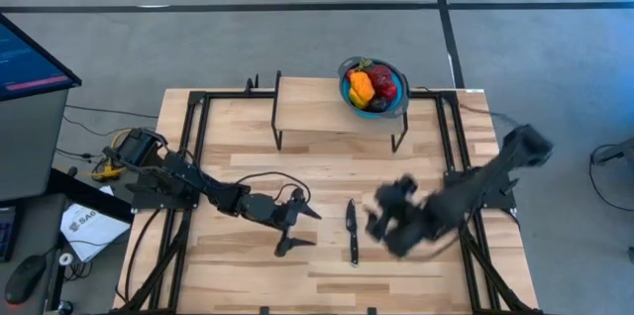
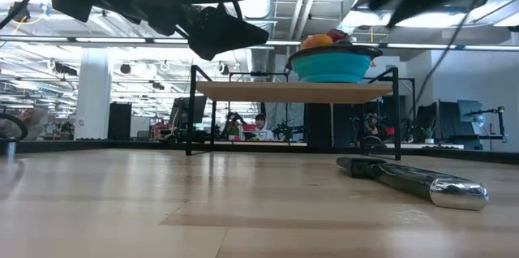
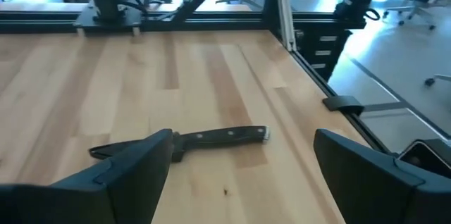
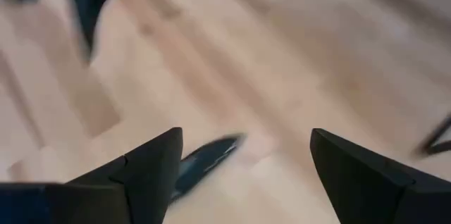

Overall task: Pick & Place Fruit
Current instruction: Put the black knife on the shelf

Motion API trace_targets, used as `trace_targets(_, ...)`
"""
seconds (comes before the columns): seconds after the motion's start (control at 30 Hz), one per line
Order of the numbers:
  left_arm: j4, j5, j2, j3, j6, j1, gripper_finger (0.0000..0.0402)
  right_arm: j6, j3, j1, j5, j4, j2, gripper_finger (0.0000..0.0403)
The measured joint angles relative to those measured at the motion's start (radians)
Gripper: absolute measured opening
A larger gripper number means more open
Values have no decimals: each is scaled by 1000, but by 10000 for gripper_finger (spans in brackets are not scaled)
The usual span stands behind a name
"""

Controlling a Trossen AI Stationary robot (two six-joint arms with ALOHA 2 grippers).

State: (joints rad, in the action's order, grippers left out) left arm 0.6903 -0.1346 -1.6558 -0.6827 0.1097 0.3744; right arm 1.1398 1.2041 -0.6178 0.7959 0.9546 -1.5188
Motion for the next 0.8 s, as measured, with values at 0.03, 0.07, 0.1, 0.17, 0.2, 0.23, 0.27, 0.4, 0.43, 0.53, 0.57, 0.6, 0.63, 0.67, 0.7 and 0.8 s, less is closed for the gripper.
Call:
trace_targets(0.03, 0, -7, 0, 0, 0, 0, 337, 47, 0, -28, -1, -27, -52, 305)
trace_targets(0.07, 0, -16, 0, 0, 0, 0, 337, 86, 1, -52, -9, -62, -105, 305)
trace_targets(0.1, 0, -20, 0, 0, 0, 0, 337, 121, 9, -75, -17, -82, -156, 305)
trace_targets(0.17, 0, -27, 0, 0, 0, 0, 337, 198, 45, -111, -28, -105, -260, 305)
trace_targets(0.2, 0, -28, 0, 0, 0, 0, 337, 240, 66, -125, -34, -105, -304, 305)
trace_targets(0.23, 0, -28, 0, 0, 0, 0, 337, 278, 87, -135, -42, -97, -343, 305)
trace_targets(0.27, 0, -28, 0, 0, 0, 0, 337, 308, 108, -144, -45, -93, -382, 305)
trace_targets(0.4, 0, -31, 0, 0, 0, 0, 337, 349, 194, -155, -59, -95, -516, 304)
trace_targets(0.43, 0, -32, 0, 0, 0, 0, 337, 348, 211, -154, -66, -98, -544, 303)
trace_targets(0.53, 0, -32, 0, 0, 2, 0, 337, 348, 255, -143, -95, -97, -618, 294)
trace_targets(0.57, 0, -32, 0, 0, 2, 0, 337, 353, 263, -139, -111, -95, -637, 289)
trace_targets(0.6, 0, -32, 0, 0, 2, 0, 337, 366, 265, -134, -123, -94, -652, 284)
trace_targets(0.63, 0, -32, 0, 0, 3, 0, 337, 383, 265, -129, -136, -91, -664, 278)
trace_targets(0.67, -1, -32, 0, 0, 5, 0, 337, 401, 265, -126, -144, -91, -674, 272)
trace_targets(0.7, -1, -32, 0, 0, 8, 0, 337, 417, 264, -125, -150, -91, -677, 265)
trace_targets(0.8, -10, -31, 0, 0, 28, 0, 337, 469, 252, -127, -152, -95, -687, 239)
